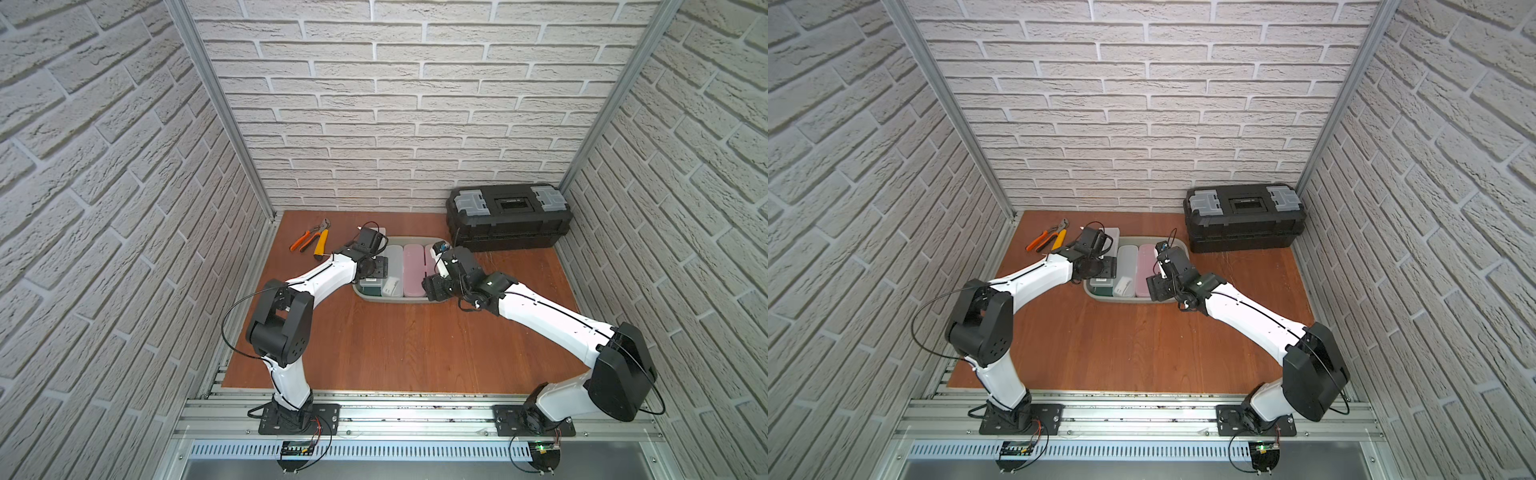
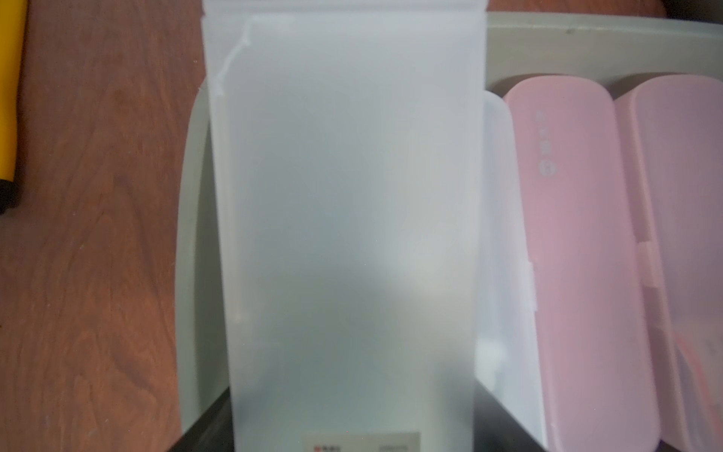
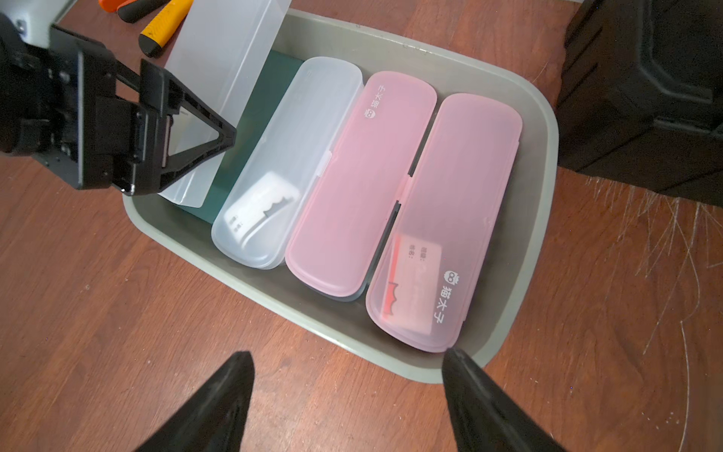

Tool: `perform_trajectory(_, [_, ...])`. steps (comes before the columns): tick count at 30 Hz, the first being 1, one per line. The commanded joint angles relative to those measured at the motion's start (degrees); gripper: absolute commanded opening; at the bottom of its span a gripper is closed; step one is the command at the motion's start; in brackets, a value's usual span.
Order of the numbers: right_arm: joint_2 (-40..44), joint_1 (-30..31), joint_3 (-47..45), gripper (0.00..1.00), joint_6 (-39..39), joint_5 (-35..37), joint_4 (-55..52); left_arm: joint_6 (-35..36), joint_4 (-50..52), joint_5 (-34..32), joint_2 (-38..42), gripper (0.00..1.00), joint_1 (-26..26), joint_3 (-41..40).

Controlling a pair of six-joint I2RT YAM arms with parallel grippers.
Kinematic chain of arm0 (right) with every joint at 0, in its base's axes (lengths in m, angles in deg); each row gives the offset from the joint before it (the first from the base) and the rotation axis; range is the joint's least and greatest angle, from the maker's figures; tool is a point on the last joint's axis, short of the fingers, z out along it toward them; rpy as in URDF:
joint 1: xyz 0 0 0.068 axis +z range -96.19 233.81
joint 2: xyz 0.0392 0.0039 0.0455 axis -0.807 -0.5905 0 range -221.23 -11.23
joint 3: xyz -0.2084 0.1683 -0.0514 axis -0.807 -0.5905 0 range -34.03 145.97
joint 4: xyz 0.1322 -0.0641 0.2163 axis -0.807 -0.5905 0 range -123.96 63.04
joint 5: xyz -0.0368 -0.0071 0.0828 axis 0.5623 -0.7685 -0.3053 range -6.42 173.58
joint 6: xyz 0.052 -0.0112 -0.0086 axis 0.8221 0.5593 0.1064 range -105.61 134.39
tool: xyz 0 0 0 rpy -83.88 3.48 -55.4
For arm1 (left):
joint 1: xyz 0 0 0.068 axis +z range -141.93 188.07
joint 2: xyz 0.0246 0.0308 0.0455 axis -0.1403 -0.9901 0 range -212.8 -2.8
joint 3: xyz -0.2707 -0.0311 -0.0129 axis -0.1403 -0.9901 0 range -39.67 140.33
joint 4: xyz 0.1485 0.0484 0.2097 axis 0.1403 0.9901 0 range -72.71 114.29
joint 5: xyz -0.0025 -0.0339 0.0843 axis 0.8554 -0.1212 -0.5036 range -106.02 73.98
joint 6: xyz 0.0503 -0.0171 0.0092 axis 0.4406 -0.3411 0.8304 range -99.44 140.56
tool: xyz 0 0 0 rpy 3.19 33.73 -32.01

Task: Put the pencil case into the storage box
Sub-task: Place the pencil case at the storage box.

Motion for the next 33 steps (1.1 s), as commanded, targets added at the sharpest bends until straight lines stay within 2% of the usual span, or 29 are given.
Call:
perform_trajectory(1, [0.0, -0.2, 0.3, 0.8, 1.1, 0.1, 0.9, 0.1, -2.2, 0.8, 0.1, 0.79, 0.3, -1.2])
perform_trajectory(10, [0.0, -0.2, 0.0, 0.8, 1.5, -0.4, 1.0, 0.0, -0.9, 0.5, -0.9, 0.84, 0.2, -0.1])
perform_trajectory(15, [-0.3, -0.2, -0.1, 0.8, 1.7, -0.6, 1.1, 0.6, 0.9, -1.2, 0.4, 0.98, 0.0, 1.9])
perform_trajectory(22, [-1.2, -0.2, 0.6, 0.8, 2.0, -0.4, 2.2, 2.7, 3.7, -3.0, 5.3, 0.98, -0.3, 6.4])
perform_trajectory(28, [-1.1, -0.2, 0.6, 0.79, 2.7, 1.4, 2.6, 0.5, 1.5, 3.2, 7.0, 0.97, -1.4, 5.3])
perform_trajectory(33, [-0.2, -0.3, 0.1, 0.79, 3.1, 2.3, 2.5, -2.8, -1.7, 6.1, 3.3, 0.96, -3.1, 3.8])
